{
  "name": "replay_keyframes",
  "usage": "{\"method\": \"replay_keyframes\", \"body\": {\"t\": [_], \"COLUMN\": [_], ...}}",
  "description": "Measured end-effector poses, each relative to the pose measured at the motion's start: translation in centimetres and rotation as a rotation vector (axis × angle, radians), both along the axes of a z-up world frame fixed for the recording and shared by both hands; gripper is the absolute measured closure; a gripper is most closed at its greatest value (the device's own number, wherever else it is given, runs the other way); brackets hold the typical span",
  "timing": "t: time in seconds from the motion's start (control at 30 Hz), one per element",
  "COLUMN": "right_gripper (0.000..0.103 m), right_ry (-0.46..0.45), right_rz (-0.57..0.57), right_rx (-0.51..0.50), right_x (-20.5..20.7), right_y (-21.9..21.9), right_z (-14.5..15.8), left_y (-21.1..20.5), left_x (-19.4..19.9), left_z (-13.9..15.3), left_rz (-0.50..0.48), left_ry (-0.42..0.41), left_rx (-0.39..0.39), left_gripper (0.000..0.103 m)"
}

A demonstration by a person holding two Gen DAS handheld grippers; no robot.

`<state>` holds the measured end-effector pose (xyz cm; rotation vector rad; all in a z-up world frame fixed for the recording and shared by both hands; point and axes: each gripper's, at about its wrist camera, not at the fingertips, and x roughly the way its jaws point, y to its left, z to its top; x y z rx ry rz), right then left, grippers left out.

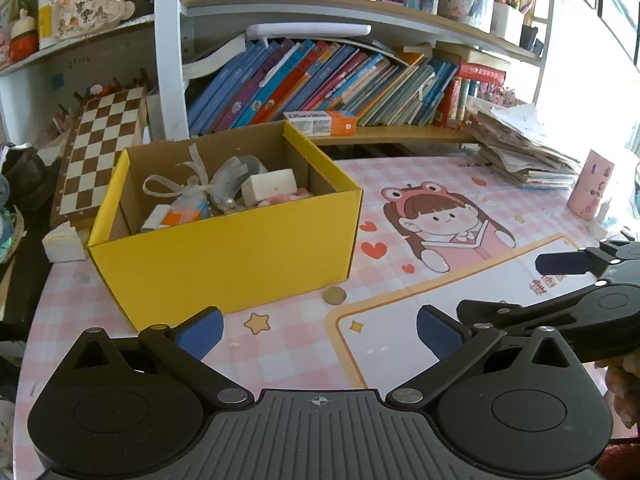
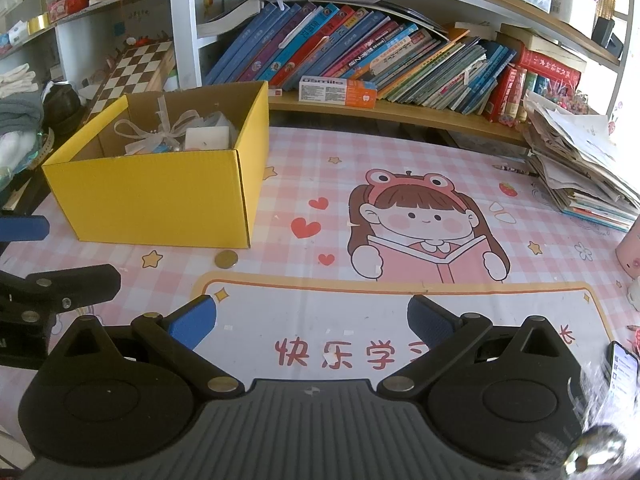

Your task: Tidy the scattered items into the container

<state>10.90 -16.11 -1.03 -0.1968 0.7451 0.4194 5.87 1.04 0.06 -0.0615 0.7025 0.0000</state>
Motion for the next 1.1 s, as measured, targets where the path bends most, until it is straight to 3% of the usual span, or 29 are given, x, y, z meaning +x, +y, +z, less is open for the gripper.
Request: {"method": "replay_keyframes", "body": {"t": [0.6,0.7,0.83,1.1], "right_gripper": [0.000,0.000,0.000,0.000], "right_ry": [0.001,0.002,0.003,0.017], "right_rz": [0.008,0.009,0.008,0.003], "right_rx": [-0.005,-0.006,-0.009,-0.018], "right_x": [0.18,0.21,0.27,0.60], "right_y": [0.20,0.28,0.39,0.58], "right_z": [-0.20,-0.23,-0.27,-0.77], "left_y": [-0.13,-0.31,-0.65,-0.52], "left_x": [0.11,0.04,-0.17,0.28], "left_z": [0.07,0.05,-0.03,-0.43], "left_rz": [-0.034,-0.033,-0.007,-0.044], "left_ry": [-0.009,-0.019,-0.043,-0.019], "left_rx": [-0.021,-0.008,0.064,0.049], "left_gripper": [0.000,0.000,0.000,0.000]}}
